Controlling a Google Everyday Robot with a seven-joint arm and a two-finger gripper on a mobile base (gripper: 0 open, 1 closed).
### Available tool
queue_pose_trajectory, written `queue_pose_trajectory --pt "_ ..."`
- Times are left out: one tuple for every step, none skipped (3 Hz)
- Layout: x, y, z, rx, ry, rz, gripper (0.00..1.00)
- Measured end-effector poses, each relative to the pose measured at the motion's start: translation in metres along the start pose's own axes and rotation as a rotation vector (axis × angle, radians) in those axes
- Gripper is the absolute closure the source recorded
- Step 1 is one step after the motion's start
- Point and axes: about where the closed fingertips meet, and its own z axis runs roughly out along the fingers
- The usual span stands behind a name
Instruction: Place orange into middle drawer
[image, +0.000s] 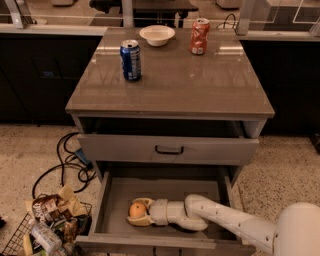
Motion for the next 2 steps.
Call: queue_pose_trajectory --pt "-0.0008 0.0002 -0.0002 0.0 0.0 0.0 0.06" --pt "-0.0011 0.0009 0.0008 -0.002 -0.001 0.0 0.0"
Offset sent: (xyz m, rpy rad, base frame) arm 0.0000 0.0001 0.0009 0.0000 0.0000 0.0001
